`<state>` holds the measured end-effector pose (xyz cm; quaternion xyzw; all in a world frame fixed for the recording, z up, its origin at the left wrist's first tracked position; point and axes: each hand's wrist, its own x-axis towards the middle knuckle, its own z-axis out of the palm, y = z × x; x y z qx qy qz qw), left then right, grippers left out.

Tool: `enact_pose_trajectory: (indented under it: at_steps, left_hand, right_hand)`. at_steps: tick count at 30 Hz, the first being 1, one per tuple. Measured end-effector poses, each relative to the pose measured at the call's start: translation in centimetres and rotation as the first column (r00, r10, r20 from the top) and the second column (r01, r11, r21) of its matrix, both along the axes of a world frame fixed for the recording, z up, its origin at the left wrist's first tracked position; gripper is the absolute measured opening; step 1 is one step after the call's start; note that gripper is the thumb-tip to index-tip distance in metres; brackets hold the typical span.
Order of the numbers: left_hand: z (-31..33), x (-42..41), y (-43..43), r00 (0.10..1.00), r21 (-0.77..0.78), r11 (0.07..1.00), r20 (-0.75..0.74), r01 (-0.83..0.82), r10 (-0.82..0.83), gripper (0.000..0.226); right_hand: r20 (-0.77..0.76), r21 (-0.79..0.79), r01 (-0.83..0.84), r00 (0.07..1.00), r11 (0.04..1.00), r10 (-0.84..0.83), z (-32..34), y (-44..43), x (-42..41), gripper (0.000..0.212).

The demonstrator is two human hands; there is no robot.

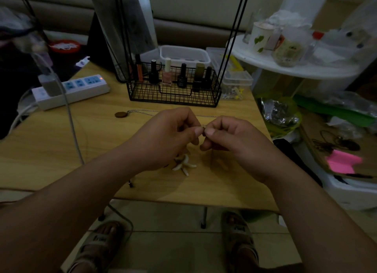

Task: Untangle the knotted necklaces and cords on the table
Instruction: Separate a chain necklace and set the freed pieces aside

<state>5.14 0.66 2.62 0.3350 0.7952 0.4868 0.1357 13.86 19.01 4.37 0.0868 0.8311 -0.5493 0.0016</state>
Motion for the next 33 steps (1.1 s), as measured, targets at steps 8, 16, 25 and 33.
enact_pose_trajectory:
  at_steps: [8, 16, 25, 33]
  left_hand:
    - [0.4, 0.1, -0.1, 1.0, -0.007, 1.0, 0.005, 0.017, -0.017, 0.006]
    - [0.5, 0.1, -0.5, 1.0, 0.031, 0.999, 0.004, 0.016, -0.016, 0.008]
    - [0.6, 0.1, -0.7, 1.0, 0.039, 0.999, 0.009, 0.002, -0.002, 0.005]
    - [-0.1, -0.3, -0.6, 0.996, 0.032, 0.999, -0.087, 0.017, -0.014, 0.009]
  right_hand:
    - [-0.056, 0.072, 0.027, 0.998, 0.997, -0.023, 0.1, -0.3, -0.2, 0.009]
    - [-0.178, 0.225, 0.123, 0.98, 0.967, -0.083, -0.1, -0.6, -0.3, 0.006]
    - [-0.217, 0.23, 0.124, 0.973, 0.965, -0.074, -0.1, -1.4, 0.4, 0.004]
    - [-0.2, 0.228, 0.074, 0.979, 0.971, -0.028, -0.2, -1.1, 0.2, 0.012]
